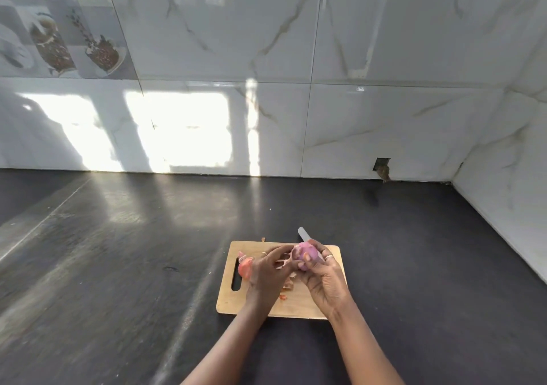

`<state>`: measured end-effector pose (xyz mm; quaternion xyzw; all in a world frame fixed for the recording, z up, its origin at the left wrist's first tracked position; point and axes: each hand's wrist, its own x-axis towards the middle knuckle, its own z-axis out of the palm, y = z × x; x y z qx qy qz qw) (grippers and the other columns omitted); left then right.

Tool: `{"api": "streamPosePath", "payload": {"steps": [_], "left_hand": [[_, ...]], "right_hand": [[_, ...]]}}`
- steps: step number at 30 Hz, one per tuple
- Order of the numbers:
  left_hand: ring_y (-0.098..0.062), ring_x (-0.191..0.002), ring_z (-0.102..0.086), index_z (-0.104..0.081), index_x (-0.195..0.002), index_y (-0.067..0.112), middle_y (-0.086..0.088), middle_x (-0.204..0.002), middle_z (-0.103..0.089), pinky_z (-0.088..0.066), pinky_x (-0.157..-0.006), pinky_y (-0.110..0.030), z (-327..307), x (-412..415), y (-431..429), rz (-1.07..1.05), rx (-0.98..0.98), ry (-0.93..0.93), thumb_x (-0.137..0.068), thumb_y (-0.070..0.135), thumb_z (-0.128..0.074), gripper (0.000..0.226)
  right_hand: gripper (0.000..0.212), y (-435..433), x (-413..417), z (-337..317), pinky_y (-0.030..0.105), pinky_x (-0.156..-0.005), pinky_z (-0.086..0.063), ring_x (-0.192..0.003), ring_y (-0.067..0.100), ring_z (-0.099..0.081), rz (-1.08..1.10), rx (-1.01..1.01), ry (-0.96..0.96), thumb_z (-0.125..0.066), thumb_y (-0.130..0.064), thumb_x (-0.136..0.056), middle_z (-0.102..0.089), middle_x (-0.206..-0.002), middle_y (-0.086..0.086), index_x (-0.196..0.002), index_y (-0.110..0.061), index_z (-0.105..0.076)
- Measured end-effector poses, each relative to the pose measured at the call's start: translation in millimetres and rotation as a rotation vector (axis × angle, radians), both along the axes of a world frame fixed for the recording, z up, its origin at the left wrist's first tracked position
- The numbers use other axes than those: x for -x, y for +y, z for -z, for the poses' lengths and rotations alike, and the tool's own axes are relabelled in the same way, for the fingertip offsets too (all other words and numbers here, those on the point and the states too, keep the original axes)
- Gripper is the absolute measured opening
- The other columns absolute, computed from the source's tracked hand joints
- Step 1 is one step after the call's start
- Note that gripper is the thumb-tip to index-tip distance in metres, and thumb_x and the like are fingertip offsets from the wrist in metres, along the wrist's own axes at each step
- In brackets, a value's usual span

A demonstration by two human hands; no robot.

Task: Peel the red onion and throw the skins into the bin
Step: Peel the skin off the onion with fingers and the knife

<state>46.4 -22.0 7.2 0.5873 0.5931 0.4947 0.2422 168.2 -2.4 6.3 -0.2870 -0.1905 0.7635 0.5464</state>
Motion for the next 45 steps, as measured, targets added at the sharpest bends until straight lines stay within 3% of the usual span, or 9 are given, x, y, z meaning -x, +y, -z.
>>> {"api": "streamPosePath", "payload": {"steps": [5,10,16,21,24,29,34,38,45], "left_hand": [[0.009,-0.08,-0.064,-0.064,-0.102,0.032,0.034,-0.078,-0.067,-0.049,-0.074,-0.01,4,-2,-2,0.071,0.116,-0.165,-0.079,-0.002,-0.064,0.04],[0.003,-0.084,-0.065,-0.066,-0.095,0.032,0.021,-0.084,-0.071,-0.049,-0.074,-0.011,4,-3,-2,0.054,0.129,-0.314,-0.088,0.006,-0.057,0.029],[-0.006,-0.086,-0.066,-0.068,-0.107,0.022,0.004,-0.094,-0.071,-0.049,-0.074,-0.011,11,-4,3,0.092,0.216,-0.233,-0.082,0.018,-0.068,0.026],[-0.012,-0.077,-0.062,-0.064,-0.075,0.056,0.006,-0.079,-0.067,-0.052,-0.073,-0.025,13,-9,6,0.08,0.219,-0.166,-0.082,0.009,-0.065,0.048],[-0.019,-0.086,-0.064,-0.07,-0.083,0.048,0.006,-0.082,-0.066,-0.054,-0.081,-0.039,18,-11,8,0.081,0.263,-0.102,-0.082,0.007,-0.062,0.042],[-0.011,-0.096,-0.063,-0.068,-0.108,0.023,0.005,-0.101,-0.07,-0.05,-0.083,-0.023,23,-12,12,0.073,0.267,-0.002,-0.084,0.016,-0.063,0.026],[-0.011,-0.092,-0.064,-0.07,-0.106,0.022,0.001,-0.099,-0.072,-0.051,-0.084,-0.026,21,-12,11,0.057,0.264,0.024,-0.085,0.016,-0.063,0.023],[-0.009,-0.089,-0.064,-0.07,-0.106,0.021,0.001,-0.098,-0.072,-0.048,-0.08,-0.019,18,-13,8,0.017,0.235,0.033,-0.086,0.016,-0.061,0.022],[-0.01,-0.087,-0.064,-0.07,-0.103,0.016,-0.003,-0.098,-0.072,-0.049,-0.08,-0.02,9,-7,13,-0.038,0.189,0.061,-0.085,0.015,-0.062,0.019]], "right_hand": [[0.077,3,-8,-3,0.024,-0.083,-0.054,-0.1,0.011,-0.063,0.075,-0.249,-0.683,-0.084,0.013,-0.053,-0.061,-0.114,0.002,-0.115,-0.02,-0.051],[0.075,0,-12,-4,0.011,-0.082,-0.048,-0.101,-0.005,-0.06,0.058,-0.416,-0.99,-0.079,0.013,-0.06,-0.06,-0.111,-0.009,-0.114,-0.031,-0.049],[0.072,-8,-13,-6,0.006,-0.067,-0.048,-0.101,0.003,-0.058,0.03,-0.449,-1.065,-0.081,0.006,-0.064,-0.058,-0.107,-0.016,-0.122,-0.022,-0.046],[0.074,-8,-17,1,0.004,-0.073,-0.043,-0.099,0.003,-0.059,-0.002,-0.462,-1.212,-0.08,0.0,-0.059,-0.057,-0.104,-0.024,-0.115,-0.034,-0.047],[0.079,-8,-16,5,0.006,-0.077,-0.042,-0.095,0.003,-0.058,-0.037,-0.472,-1.26,-0.08,-0.007,-0.056,-0.059,-0.103,-0.02,-0.126,-0.029,-0.049],[0.066,-5,-16,8,0.019,-0.081,-0.051,-0.099,0.009,-0.06,0.0,-0.49,-1.293,-0.075,-0.006,-0.061,-0.061,-0.105,-0.016,-0.113,-0.039,-0.052],[0.063,-2,-18,0,0.019,-0.074,-0.054,-0.089,0.008,-0.064,-0.067,-0.476,-1.296,-0.072,0.0,-0.066,-0.061,-0.096,-0.019,-0.118,-0.028,-0.051],[0.068,-2,-21,-8,0.002,-0.07,-0.043,-0.088,-0.007,-0.056,-0.144,-0.48,-1.309,-0.076,0.003,-0.066,-0.055,-0.094,-0.023,-0.115,-0.034,-0.046],[0.043,4,-39,-8,0.008,-0.078,-0.044,-0.096,0.002,-0.058,0.007,-0.351,-1.279,-0.077,-0.02,-0.078,-0.061,-0.105,-0.01,-0.115,-0.023,-0.056]]}}
